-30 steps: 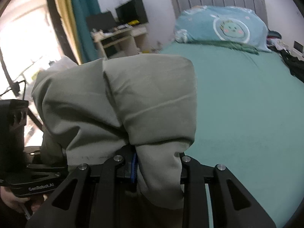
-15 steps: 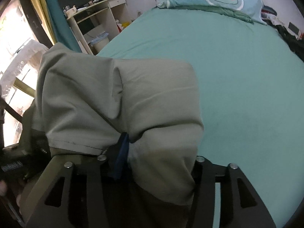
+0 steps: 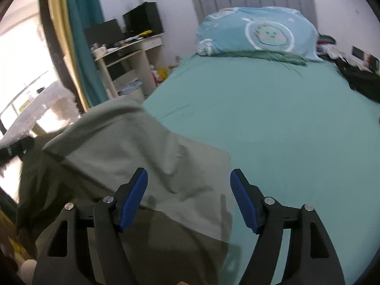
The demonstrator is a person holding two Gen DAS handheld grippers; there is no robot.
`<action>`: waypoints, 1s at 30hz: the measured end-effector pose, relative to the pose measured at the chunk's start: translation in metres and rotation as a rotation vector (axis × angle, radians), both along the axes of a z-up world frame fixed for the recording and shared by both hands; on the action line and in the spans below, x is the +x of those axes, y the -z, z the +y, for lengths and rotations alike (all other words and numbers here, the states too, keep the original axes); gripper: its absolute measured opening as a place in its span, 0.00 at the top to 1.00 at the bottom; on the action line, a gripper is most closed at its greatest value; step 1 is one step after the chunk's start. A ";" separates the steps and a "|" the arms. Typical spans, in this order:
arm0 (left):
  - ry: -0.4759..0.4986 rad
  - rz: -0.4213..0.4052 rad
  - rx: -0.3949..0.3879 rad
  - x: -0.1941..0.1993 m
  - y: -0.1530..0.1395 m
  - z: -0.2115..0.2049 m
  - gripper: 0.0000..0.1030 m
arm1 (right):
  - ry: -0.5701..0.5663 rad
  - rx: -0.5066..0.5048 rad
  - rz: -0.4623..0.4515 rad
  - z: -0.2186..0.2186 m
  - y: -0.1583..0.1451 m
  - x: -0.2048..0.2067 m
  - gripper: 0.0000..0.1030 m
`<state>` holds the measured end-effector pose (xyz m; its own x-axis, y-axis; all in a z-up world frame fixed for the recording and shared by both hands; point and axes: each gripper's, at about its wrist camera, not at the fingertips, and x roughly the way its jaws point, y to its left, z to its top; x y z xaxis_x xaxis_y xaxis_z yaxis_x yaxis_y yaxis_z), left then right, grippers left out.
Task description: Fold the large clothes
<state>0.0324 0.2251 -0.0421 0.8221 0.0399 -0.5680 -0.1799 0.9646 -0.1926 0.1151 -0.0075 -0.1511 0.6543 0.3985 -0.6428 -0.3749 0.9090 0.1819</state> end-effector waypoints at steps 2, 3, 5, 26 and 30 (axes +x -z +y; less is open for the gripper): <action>-0.019 -0.064 -0.006 0.000 -0.015 0.001 0.59 | -0.028 -0.002 0.006 0.009 0.003 0.003 0.30; 0.001 -0.079 -0.020 0.002 -0.019 -0.001 0.59 | -0.044 0.001 0.018 0.018 0.006 0.008 0.30; 0.097 -0.065 -0.074 0.014 -0.024 -0.010 0.59 | -0.079 0.031 0.061 0.026 0.017 0.009 0.30; 0.091 0.249 -0.088 0.049 0.097 0.036 0.68 | -0.108 -0.133 0.149 0.008 0.041 -0.028 0.13; 0.206 0.196 -0.118 0.023 0.076 0.006 0.61 | -0.152 -0.111 0.119 0.006 0.024 -0.050 0.13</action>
<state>0.0554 0.2308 -0.1181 0.6805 -0.1921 -0.7072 -0.0277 0.9576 -0.2867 0.0649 -0.0019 -0.1755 0.5091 0.4095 -0.7571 -0.4910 0.8606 0.1353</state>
